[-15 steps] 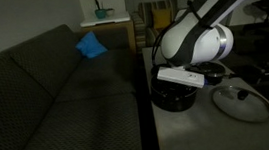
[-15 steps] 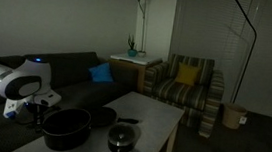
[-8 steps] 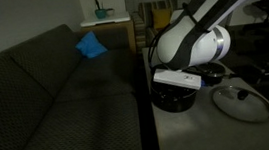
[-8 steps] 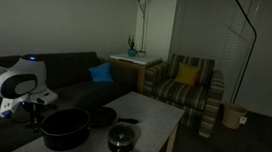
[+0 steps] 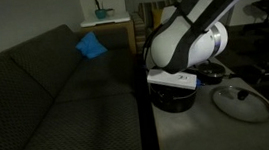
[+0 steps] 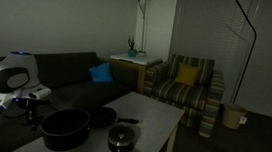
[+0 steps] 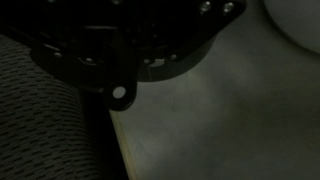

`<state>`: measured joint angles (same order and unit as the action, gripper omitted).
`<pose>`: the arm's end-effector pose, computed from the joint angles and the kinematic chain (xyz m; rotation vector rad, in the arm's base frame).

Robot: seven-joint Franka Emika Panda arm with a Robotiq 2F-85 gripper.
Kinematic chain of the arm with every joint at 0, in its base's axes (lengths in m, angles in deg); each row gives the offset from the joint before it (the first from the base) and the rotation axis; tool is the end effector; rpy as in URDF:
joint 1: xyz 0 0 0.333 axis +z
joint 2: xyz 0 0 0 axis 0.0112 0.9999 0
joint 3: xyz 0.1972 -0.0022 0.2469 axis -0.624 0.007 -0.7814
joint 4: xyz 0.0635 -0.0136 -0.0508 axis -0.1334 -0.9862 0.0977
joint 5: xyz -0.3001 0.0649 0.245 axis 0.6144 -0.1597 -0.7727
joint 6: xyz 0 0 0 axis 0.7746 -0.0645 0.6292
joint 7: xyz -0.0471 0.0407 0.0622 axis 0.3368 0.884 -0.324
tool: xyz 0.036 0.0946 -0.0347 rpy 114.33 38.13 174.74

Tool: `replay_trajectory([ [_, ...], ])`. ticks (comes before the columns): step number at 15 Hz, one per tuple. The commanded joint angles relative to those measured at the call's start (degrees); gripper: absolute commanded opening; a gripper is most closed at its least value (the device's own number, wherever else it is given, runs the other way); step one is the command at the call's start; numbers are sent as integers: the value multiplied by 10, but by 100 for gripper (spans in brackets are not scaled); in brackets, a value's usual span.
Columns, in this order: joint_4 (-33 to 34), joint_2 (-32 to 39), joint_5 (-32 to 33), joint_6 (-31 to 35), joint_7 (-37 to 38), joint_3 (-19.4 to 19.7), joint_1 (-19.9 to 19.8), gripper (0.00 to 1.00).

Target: Move the dishing spoon from the pot to the table, to the pot, then to the table

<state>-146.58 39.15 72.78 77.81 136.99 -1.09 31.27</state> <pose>0.6385 0.2859 -0.0557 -2.9719 0.8622 -0.0591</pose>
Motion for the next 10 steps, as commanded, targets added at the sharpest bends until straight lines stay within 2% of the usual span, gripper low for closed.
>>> replay_trajectory([
  [1,-68,-47,4,8,32,32,28,7],
  [5,-122,-79,3,10,78,68,62,7],
  [6,-132,-89,43,9,111,56,51,7],
  [10,-167,-116,89,4,168,64,56,7],
])
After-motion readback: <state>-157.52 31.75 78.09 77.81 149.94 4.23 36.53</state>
